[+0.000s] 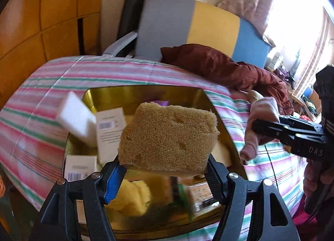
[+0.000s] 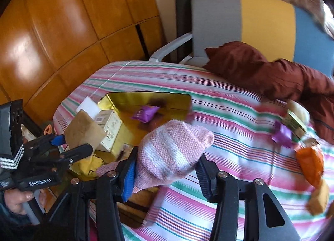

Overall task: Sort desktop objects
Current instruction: 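Carry the yellow sponge and pink sock into the gold tray and release both, then move both tools back over the remaining items on the bed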

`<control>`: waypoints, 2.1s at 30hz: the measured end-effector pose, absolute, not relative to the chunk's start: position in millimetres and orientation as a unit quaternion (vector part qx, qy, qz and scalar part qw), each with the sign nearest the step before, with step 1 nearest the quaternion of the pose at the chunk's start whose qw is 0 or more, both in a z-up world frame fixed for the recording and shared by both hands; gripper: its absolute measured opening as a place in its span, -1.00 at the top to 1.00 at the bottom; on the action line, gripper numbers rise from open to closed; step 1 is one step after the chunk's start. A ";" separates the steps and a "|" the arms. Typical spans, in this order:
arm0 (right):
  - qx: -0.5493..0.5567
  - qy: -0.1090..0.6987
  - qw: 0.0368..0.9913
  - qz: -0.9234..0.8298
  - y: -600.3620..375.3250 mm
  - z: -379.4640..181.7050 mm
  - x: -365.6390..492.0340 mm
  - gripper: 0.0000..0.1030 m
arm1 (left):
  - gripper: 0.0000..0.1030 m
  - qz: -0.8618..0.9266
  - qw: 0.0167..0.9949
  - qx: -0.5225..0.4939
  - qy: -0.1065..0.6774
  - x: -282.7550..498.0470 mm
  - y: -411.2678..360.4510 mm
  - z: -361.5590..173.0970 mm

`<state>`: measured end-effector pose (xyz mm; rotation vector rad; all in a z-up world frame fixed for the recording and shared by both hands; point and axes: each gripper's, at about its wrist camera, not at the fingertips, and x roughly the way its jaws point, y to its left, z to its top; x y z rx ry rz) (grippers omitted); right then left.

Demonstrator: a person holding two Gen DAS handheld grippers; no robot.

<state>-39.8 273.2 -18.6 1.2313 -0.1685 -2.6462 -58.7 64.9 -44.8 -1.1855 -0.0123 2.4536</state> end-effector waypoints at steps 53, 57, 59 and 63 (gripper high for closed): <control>0.436 -0.083 0.004 -0.896 356.6 -21.2 3.9 -0.65 | -0.62 0.895 0.214 -0.392 0.015 -33.7 72.7 -11.4; 0.440 -0.084 -0.022 -0.894 382.1 -20.2 10.1 -0.65 | -0.57 0.889 0.228 -0.397 0.020 -33.7 81.0 -13.2; 0.441 -0.086 -0.035 -0.893 396.5 -19.5 13.2 -0.65 | -0.57 0.887 0.236 -0.396 0.026 -33.9 86.7 -12.7; 0.445 -0.090 -0.073 -0.888 433.6 -19.1 18.6 -0.65 | -0.60 0.884 0.257 -0.390 0.029 -34.1 98.5 -8.5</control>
